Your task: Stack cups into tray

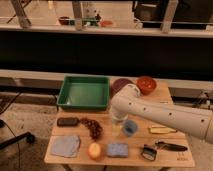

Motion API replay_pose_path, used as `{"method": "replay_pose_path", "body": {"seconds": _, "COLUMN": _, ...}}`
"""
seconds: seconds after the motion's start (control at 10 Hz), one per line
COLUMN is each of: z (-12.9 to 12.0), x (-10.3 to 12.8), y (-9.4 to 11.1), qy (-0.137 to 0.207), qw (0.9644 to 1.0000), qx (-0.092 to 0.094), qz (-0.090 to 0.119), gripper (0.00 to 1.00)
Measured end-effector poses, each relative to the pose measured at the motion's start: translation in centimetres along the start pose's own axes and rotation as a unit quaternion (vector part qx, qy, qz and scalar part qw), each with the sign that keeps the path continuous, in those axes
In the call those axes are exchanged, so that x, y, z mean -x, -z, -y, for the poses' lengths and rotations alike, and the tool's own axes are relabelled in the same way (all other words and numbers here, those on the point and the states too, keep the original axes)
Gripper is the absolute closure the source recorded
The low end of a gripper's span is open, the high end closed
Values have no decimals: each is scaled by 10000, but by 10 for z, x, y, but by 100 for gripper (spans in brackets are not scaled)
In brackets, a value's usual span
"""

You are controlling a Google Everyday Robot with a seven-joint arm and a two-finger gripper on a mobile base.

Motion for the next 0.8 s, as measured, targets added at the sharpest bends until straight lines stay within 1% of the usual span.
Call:
{"method": "replay_pose_path", "body": {"seconds": 0.3, "z": 10, "x": -5, "y": -8, "qy": -28, "qw": 10000, "qx": -30, "qz": -47, "gripper": 20}}
{"method": "replay_pose_path", "body": {"seconds": 0.8, "z": 15, "x": -22, "y": -17, "qy": -128, "qw": 9998, "qx": -21, "qz": -132, "gripper": 20}}
